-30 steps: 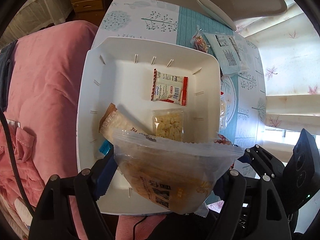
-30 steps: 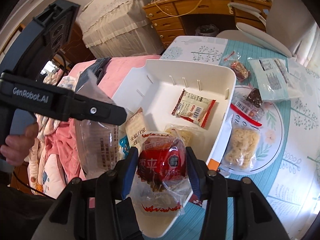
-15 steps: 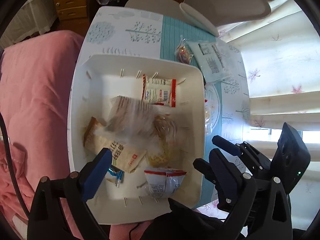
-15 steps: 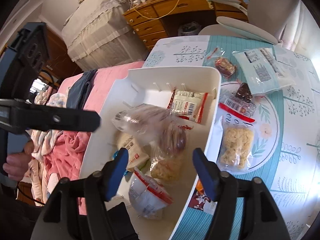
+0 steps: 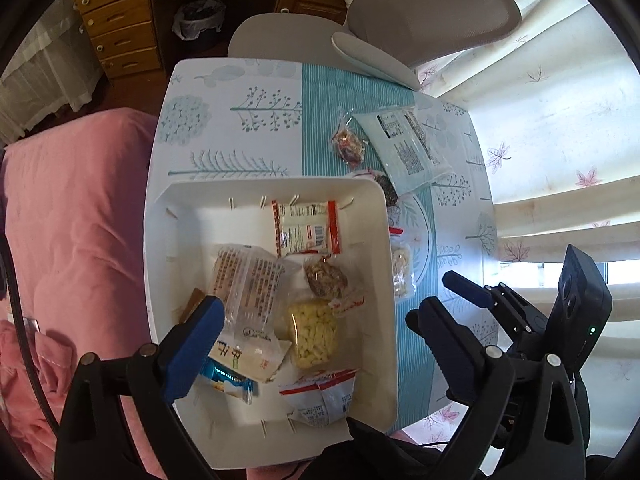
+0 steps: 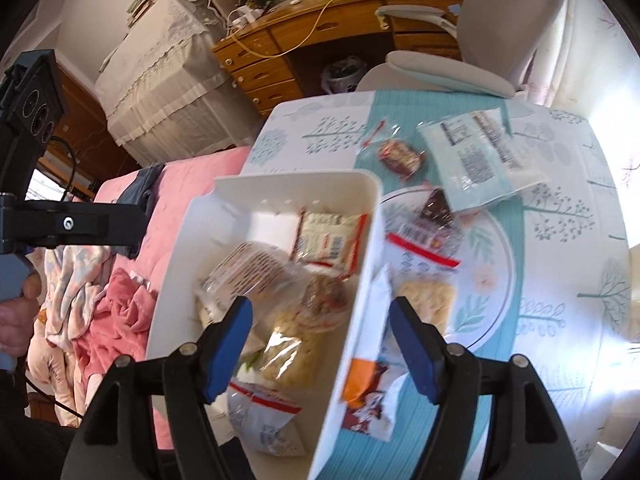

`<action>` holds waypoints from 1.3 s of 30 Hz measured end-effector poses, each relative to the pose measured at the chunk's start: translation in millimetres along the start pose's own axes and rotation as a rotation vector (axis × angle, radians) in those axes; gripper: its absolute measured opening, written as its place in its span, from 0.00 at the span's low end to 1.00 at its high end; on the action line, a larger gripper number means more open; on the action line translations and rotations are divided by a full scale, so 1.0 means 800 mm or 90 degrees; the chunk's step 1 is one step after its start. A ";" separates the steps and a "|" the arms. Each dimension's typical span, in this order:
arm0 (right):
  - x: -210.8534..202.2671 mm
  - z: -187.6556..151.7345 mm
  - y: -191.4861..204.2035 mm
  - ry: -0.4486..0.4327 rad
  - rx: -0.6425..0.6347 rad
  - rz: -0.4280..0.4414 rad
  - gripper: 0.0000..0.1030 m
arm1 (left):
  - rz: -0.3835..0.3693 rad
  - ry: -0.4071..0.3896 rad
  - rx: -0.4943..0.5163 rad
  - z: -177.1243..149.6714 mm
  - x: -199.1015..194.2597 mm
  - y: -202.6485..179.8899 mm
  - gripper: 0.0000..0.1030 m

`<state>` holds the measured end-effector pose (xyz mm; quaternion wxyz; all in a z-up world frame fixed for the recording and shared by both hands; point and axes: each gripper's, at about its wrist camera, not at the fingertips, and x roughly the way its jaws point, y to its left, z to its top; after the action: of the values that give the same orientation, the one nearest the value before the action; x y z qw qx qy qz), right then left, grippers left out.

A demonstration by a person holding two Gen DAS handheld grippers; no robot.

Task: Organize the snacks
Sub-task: 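Move the left gripper to the small nut bag while the right approaches the clear printed bag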

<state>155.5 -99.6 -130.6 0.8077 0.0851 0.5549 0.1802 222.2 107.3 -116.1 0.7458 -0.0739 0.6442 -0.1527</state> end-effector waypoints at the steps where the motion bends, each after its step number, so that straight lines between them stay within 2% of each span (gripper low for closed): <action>1: -0.001 0.003 -0.005 -0.004 -0.001 -0.005 0.72 | 0.005 -0.002 0.000 0.006 0.000 -0.002 0.94; 12: 0.002 0.044 -0.062 -0.034 -0.010 -0.038 0.72 | 0.042 -0.019 -0.014 0.079 0.008 -0.030 0.94; 23: 0.014 0.099 -0.106 -0.081 -0.058 -0.098 0.72 | 0.081 -0.026 0.021 0.159 0.043 -0.051 0.94; 28: 0.033 0.114 -0.131 -0.106 -0.055 -0.140 0.80 | 0.096 -0.005 0.042 0.188 0.087 -0.055 0.94; 31: 0.050 0.120 -0.150 -0.109 -0.044 -0.151 0.80 | 0.102 0.016 0.052 0.200 0.118 -0.057 0.94; 39: 0.099 0.126 -0.192 -0.064 -0.015 -0.180 0.81 | 0.089 0.096 0.046 0.220 0.206 -0.053 0.93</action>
<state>304.7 -203.9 -214.0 0.8528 0.0058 0.5179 0.0665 409.9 -1.3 -229.9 0.7064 0.0099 0.6960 -0.1284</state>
